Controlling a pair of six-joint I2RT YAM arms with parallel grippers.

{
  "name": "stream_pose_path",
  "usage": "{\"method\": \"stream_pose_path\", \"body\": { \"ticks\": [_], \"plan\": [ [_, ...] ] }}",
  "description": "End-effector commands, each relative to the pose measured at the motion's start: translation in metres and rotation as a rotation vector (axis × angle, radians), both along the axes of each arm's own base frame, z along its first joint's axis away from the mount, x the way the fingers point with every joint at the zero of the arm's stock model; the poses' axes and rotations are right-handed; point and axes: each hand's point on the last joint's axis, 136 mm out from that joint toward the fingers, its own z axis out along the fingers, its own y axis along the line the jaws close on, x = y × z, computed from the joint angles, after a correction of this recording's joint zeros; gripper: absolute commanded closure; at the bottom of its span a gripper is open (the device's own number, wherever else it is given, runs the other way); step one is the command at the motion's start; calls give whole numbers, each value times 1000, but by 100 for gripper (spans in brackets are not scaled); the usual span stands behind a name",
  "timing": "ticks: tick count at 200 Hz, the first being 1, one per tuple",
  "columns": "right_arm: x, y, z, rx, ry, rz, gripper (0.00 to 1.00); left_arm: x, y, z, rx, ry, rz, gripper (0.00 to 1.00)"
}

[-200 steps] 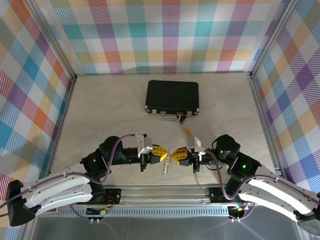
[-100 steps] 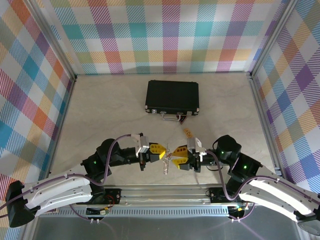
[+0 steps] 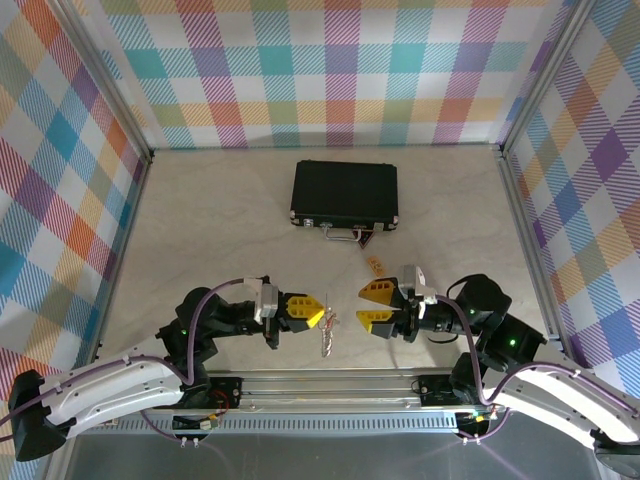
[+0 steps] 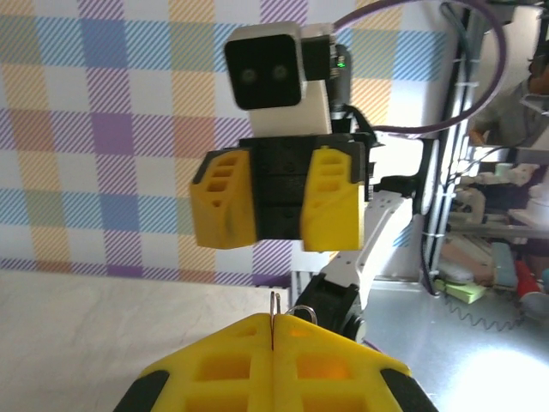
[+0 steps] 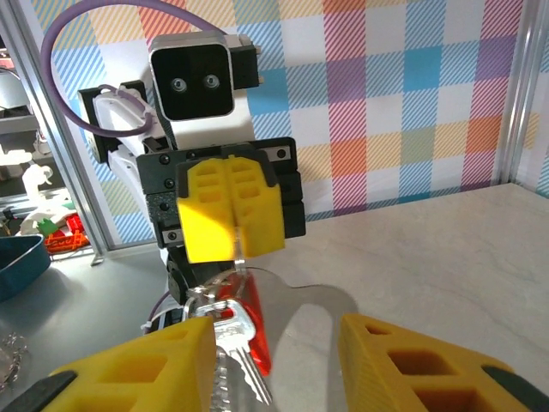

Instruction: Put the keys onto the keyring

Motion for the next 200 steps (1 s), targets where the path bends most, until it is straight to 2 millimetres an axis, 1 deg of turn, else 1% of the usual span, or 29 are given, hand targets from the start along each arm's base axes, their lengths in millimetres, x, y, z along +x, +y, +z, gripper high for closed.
{"method": "stream_pose_path", "body": {
  "ticks": [1,29,52,79,108,131,154,179,189,200],
  "plan": [
    [-7,3,18,20,-4,47,60,-22,8,25,-83,-54,-99,100],
    [-13,14,19,4,-12,117,61,-26,9,25,-80,-55,-123,100],
    [-11,22,15,-13,-16,137,65,-24,8,24,-77,-53,-115,100],
    [-15,26,11,-11,-37,160,68,-20,6,20,-67,-50,-93,100],
    [-15,30,3,-27,-23,173,74,-14,2,12,-31,-45,-67,100],
    [-16,32,-1,-15,-18,188,83,-11,0,10,-24,-47,-57,100],
    [-17,36,-4,-18,-14,198,87,-10,-1,8,-18,-43,-56,100],
    [-18,39,-7,-25,-8,211,85,-10,-2,9,-18,-43,-54,100],
    [-18,39,-8,-23,-11,211,81,-9,-1,9,-16,-42,-50,100],
    [-20,37,-8,-20,-12,215,75,-8,-1,9,-18,-40,-43,100]
  ]
}}
